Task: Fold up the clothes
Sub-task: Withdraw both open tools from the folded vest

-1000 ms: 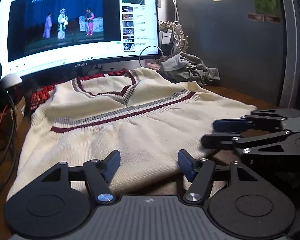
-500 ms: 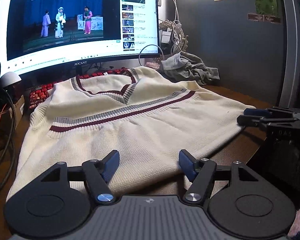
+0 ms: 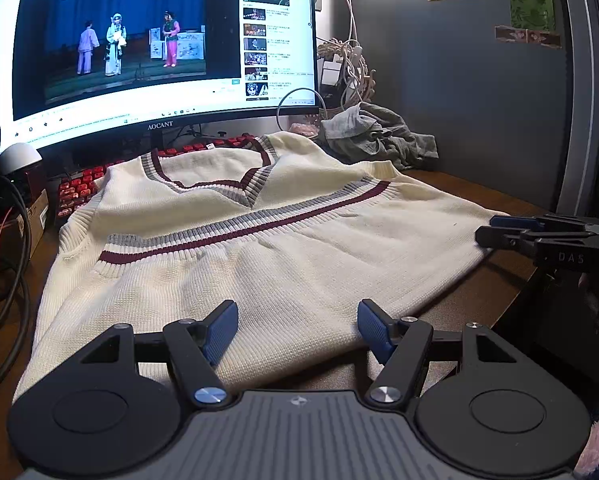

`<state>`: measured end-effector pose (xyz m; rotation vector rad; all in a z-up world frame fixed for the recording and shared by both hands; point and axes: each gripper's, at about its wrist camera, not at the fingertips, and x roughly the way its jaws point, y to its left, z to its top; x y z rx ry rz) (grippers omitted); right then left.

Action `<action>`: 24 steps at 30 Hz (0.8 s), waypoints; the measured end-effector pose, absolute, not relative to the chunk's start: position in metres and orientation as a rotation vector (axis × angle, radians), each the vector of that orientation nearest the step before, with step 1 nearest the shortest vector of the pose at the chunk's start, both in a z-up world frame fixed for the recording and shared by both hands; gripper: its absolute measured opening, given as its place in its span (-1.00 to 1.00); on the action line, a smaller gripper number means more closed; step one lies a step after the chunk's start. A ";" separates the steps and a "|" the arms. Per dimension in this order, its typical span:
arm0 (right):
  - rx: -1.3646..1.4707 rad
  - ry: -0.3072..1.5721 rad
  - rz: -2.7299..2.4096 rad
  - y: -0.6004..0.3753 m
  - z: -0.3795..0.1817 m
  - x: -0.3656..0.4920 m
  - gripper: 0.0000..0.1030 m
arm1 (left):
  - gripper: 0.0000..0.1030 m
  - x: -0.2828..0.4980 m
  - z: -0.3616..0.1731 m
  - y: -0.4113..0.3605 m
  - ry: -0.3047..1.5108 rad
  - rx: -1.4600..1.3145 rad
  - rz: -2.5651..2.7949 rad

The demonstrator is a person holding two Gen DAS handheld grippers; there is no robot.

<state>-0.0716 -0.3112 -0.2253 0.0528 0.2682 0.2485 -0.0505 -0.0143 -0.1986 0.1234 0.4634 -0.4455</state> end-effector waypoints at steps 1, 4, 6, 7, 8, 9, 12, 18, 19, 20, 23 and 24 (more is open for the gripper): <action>0.048 0.268 0.257 -0.307 -0.225 -0.071 -0.08 | 0.28 -0.050 -0.199 -0.014 0.464 0.123 -0.445; 0.035 0.266 0.284 -0.295 -0.225 -0.071 0.03 | 0.28 -0.050 -0.198 -0.015 0.465 0.124 -0.445; 0.012 0.266 0.284 -0.290 -0.226 -0.071 0.00 | 0.28 -0.050 -0.198 -0.015 0.465 0.124 -0.446; 0.012 0.268 0.280 -0.292 -0.225 -0.072 -0.01 | 0.28 -0.050 -0.198 -0.015 0.465 0.125 -0.446; 0.022 0.267 0.275 -0.295 -0.225 -0.072 -0.02 | 0.28 -0.050 -0.198 -0.015 0.465 0.125 -0.447; 0.028 0.269 0.260 -0.300 -0.225 -0.072 -0.04 | 0.28 -0.050 -0.198 -0.015 0.465 0.124 -0.447; 0.030 0.271 0.197 -0.314 -0.225 -0.072 -0.05 | 0.28 -0.050 -0.198 -0.015 0.463 0.123 -0.446; 0.021 0.270 0.219 -0.304 -0.223 -0.075 -0.06 | 0.29 -0.051 -0.198 -0.015 0.465 0.123 -0.443; 0.020 0.270 0.229 -0.301 -0.223 -0.075 -0.06 | 0.29 -0.051 -0.198 -0.015 0.465 0.124 -0.442; 0.026 0.271 0.256 -0.297 -0.224 -0.074 -0.06 | 0.29 -0.051 -0.198 -0.015 0.465 0.125 -0.442; 0.041 0.274 0.323 -0.284 -0.224 -0.073 -0.05 | 0.29 -0.051 -0.198 -0.015 0.466 0.124 -0.443; 0.047 0.276 0.338 -0.281 -0.223 -0.073 -0.05 | 0.29 -0.051 -0.198 -0.015 0.466 0.124 -0.443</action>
